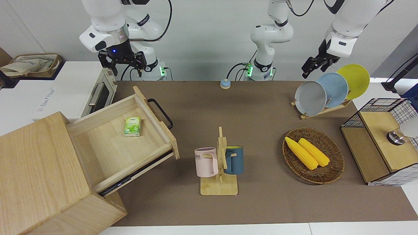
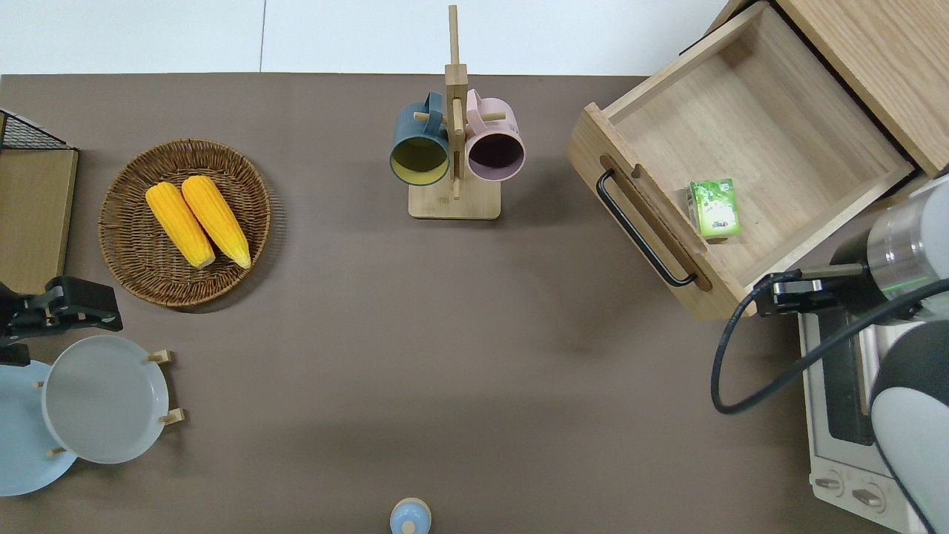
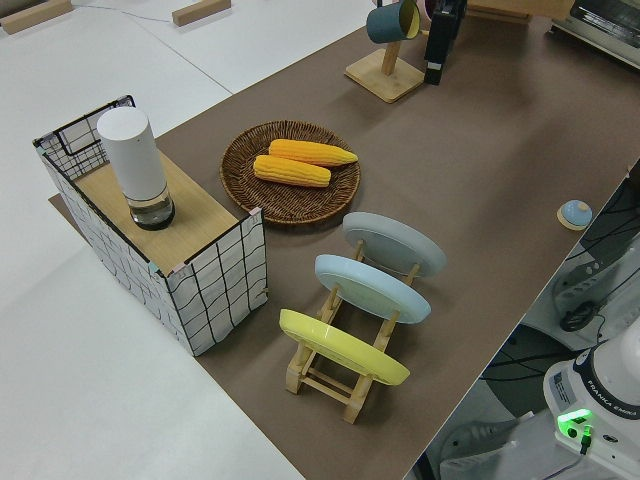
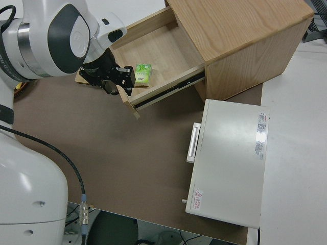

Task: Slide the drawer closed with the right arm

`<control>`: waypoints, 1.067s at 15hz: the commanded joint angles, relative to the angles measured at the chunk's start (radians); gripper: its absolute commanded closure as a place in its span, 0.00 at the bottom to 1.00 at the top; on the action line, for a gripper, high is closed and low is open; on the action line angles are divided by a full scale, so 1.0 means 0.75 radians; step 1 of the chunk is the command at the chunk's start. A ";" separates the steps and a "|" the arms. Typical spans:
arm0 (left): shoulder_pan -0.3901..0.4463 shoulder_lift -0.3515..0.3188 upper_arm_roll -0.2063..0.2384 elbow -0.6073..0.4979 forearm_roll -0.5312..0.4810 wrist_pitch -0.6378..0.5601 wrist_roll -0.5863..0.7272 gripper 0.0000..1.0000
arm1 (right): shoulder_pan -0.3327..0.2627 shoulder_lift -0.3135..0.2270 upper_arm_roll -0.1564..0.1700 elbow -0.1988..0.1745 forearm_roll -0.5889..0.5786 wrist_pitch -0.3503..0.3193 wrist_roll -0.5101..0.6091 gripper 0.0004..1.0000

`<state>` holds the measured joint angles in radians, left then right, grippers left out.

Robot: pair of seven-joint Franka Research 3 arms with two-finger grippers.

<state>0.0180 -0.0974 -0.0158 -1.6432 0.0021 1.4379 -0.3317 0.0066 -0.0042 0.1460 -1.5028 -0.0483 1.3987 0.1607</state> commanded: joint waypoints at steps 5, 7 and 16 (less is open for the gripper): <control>-0.006 -0.011 0.005 0.000 -0.005 -0.003 0.015 0.01 | -0.013 -0.005 0.018 0.022 0.032 -0.030 0.084 1.00; -0.006 -0.011 0.007 0.000 -0.005 -0.003 0.013 0.01 | -0.011 -0.027 0.022 0.018 0.034 -0.030 0.117 1.00; -0.006 -0.011 0.007 0.000 -0.005 -0.003 0.013 0.01 | 0.024 -0.217 0.026 -0.229 0.150 -0.016 0.421 1.00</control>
<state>0.0180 -0.0974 -0.0158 -1.6432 0.0021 1.4379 -0.3317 0.0159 -0.0826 0.1667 -1.5664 0.0074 1.3706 0.4046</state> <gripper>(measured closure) 0.004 0.991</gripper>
